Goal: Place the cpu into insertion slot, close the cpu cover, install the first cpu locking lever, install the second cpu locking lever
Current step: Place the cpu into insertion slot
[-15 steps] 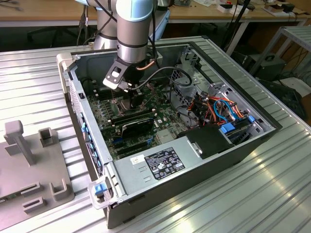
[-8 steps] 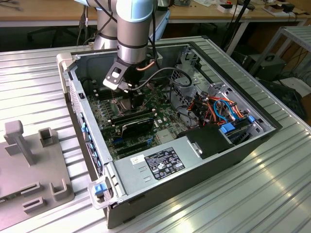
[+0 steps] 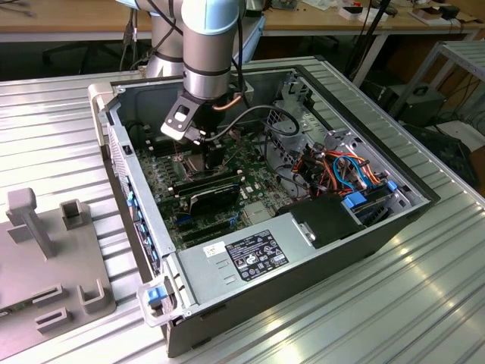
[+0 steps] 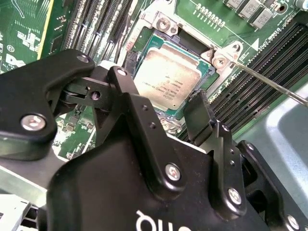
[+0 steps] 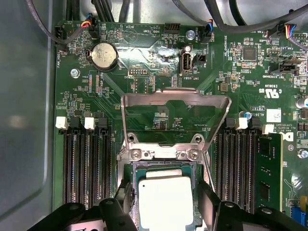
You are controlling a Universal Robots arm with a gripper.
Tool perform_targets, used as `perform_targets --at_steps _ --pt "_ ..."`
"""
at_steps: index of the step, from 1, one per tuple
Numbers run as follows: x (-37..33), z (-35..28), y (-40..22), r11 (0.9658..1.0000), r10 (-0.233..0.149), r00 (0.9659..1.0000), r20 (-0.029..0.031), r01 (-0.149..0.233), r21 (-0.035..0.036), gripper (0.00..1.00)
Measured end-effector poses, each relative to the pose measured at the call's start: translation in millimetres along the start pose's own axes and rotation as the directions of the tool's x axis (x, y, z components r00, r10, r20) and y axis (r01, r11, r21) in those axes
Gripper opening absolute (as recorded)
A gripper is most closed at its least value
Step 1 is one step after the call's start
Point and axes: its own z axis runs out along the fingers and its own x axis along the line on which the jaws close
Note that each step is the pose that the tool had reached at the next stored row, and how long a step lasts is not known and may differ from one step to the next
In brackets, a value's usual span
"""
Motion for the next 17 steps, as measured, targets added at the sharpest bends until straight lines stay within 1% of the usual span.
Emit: perform_targets --at_steps 4,5,6,17 --pt "0.2 -0.1 0.6 1.0 0.0 1.0 -0.0006 0.0 0.0002 0.65" --pt "0.1 -0.2 0.7 1.0 0.0 1.0 -0.0003 0.0 0.0001 0.59" --pt "0.0 -0.3 0.7 1.0 0.0 1.0 -0.0002 0.0 0.0002 0.58" --pt "0.0 -0.5 1.0 1.0 0.0 1.0 0.0 0.0 0.0005 0.58"
